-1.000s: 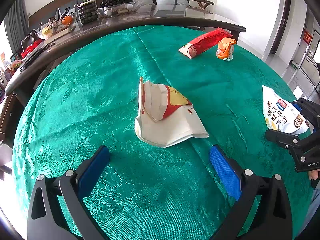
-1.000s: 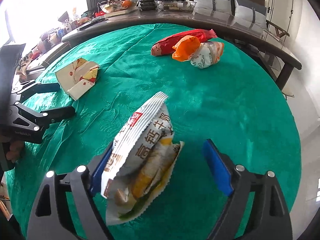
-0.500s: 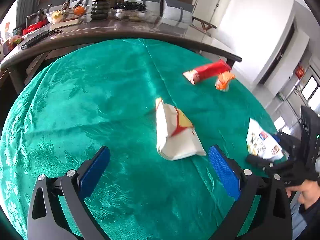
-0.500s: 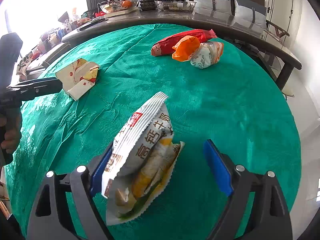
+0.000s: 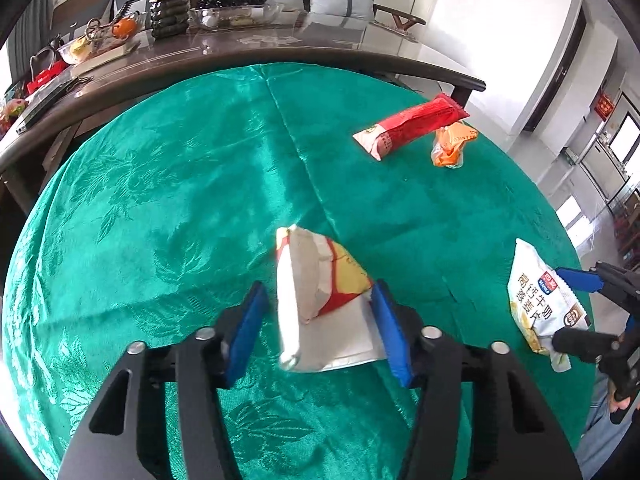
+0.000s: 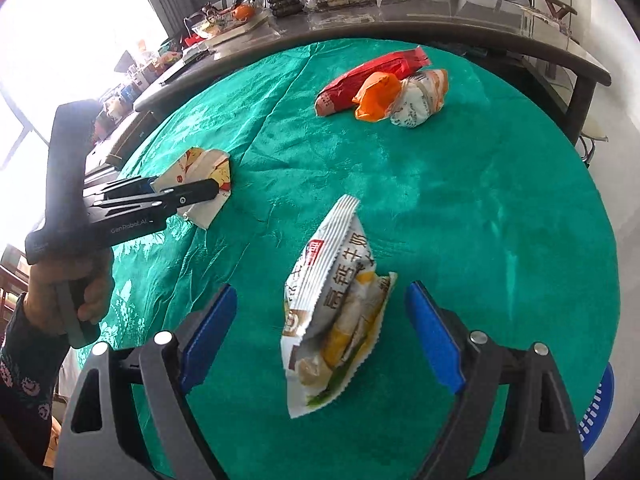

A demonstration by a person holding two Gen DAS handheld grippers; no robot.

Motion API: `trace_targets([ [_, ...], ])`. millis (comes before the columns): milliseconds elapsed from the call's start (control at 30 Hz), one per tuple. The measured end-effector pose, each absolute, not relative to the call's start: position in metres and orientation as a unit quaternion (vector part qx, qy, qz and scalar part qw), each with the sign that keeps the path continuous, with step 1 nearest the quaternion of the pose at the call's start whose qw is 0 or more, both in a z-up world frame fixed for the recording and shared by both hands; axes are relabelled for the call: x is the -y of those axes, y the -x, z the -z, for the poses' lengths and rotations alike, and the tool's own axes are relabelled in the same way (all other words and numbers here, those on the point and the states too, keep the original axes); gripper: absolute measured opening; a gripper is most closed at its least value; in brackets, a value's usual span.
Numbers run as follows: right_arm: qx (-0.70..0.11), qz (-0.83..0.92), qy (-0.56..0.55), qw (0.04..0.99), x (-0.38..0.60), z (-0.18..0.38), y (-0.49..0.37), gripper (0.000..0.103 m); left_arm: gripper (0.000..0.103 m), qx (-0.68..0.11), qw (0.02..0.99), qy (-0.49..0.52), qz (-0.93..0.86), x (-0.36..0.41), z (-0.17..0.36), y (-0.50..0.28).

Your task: Collect trash

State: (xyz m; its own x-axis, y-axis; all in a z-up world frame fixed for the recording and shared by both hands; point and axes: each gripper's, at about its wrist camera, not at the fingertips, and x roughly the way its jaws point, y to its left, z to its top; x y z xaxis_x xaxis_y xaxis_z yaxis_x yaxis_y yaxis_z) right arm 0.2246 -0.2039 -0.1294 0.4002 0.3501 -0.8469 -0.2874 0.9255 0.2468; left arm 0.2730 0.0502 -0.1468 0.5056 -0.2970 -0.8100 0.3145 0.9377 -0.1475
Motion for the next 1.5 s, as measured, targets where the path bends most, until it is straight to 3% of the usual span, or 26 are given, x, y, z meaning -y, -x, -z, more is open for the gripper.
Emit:
trace_targets([
  [133, -0.515, -0.183, -0.054, 0.836, 0.21, 0.131, -0.225, 0.038, 0.031, -0.459, 0.87, -0.014, 0.178, -0.048, 0.143, -0.27],
  [167, -0.513, -0.182, -0.052, 0.837, 0.211, 0.128, -0.222, 0.037, 0.019, -0.455, 0.873, -0.011, 0.177, -0.049, 0.141, -0.269],
  [200, -0.508, -0.184, -0.049, 0.84, 0.213, 0.124, -0.219, 0.035, 0.014, -0.45, 0.875, -0.006, 0.178, -0.052, 0.137, -0.267],
  [567, -0.494, -0.198, -0.055, 0.845, 0.233, 0.107, -0.196, 0.033, 0.013, -0.446, 0.871, 0.011, 0.207, -0.042, 0.121, -0.23],
  [1000, -0.487, -0.18, -0.085, 0.851, 0.286, 0.102, -0.173, 0.033, 0.013, -0.444, 0.855, -0.025, 0.268, 0.041, 0.102, -0.195],
  [1500, -0.493, -0.028, -0.107, 0.863, 0.486, 0.103, -0.112, 0.033, 0.013, -0.435, 0.805, -0.066, 0.397, 0.215, 0.091, -0.147],
])
